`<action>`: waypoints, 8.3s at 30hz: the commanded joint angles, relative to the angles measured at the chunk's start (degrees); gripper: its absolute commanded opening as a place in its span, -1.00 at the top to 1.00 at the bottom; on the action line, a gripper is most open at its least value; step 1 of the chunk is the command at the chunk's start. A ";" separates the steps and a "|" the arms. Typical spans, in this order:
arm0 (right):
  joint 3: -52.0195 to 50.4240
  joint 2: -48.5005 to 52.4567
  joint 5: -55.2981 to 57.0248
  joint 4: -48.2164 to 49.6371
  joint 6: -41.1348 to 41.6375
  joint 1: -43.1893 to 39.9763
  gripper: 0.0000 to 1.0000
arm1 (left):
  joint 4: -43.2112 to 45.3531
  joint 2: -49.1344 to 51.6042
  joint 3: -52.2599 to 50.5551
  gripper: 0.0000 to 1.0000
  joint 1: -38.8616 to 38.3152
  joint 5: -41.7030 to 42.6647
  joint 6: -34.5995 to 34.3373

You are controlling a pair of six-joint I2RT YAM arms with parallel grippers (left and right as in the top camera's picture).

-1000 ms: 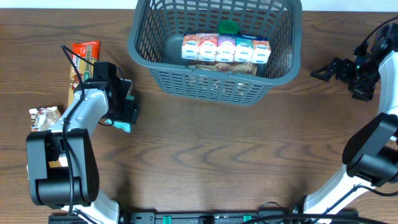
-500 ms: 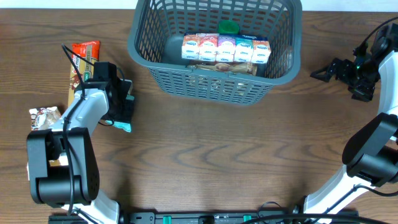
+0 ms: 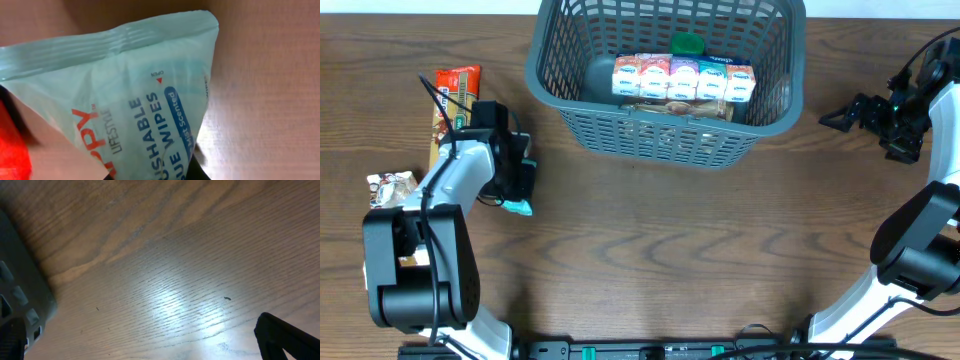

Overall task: Pack container
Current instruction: 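Lift the wipes packet and carry it over the basket with the left gripper, then release the wipes packet into the basket with the left gripper, then move the left gripper back to the red spaghetti pack and grasp it, then lift the spaghetti pack and carry it toward the basket, then lower the spaghetti pack into the basket and open the left gripper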

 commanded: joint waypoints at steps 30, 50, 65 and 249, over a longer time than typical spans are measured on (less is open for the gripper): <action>-0.20 0.26 -0.07 -0.11 -1.33 0.55 -0.98 | 4.94 -19.47 40.76 0.89 -20.74 4.52 40.30; -0.20 0.26 -0.50 -2.49 -2.40 0.55 -0.98 | 1.29 5.44 40.76 0.89 -22.29 4.39 54.77; -0.20 0.26 -0.48 -2.38 -2.40 0.55 -0.99 | -14.29 6.12 40.72 0.87 -21.42 4.42 54.18; -0.20 0.26 -2.21 -6.05 -3.28 0.55 -0.98 | -7.02 27.52 70.58 0.88 -23.12 8.48 50.60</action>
